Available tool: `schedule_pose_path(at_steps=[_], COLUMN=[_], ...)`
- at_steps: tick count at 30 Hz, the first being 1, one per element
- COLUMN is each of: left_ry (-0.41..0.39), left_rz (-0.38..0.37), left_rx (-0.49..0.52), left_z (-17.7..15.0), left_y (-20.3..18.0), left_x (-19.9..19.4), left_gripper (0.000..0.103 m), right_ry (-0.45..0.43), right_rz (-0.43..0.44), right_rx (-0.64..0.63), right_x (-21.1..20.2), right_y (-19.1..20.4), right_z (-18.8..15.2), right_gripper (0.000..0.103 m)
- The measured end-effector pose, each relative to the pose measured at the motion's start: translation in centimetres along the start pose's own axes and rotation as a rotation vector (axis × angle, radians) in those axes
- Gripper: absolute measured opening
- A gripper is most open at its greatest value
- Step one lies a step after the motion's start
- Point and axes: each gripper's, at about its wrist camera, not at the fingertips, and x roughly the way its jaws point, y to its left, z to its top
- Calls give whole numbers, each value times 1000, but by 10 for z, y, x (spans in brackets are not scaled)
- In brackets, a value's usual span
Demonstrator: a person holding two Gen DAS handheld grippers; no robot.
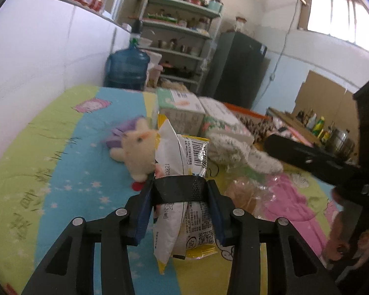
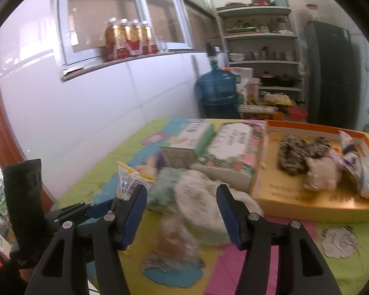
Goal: Organize soft objects
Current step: 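Grasp the white-yellow snack bag with the left tool while the right tool grasps the cream plush bunny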
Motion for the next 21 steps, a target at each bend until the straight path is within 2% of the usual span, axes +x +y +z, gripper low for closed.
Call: schedule_pose_path(at_steps=[3,9,15,21], left_ry=[-55,-139,-183,-196], left_rz=[29,170,228,230], left_rx=[-27,-105,-120,-129], left_z=[3,6,3,5], left_y=[12,50,70,86], left_x=[-21,-51,-66,-64], left_gripper=[43,43,43,43], right_ry=[2,66,169,225], right_rz=[45,135,85,28], right_rx=[-26,-90,-118,-121], right_x=[11,52,101,130], right_y=[15,49,67,71], right_z=[8,19,24,25], right_gripper=[59,59,59,59])
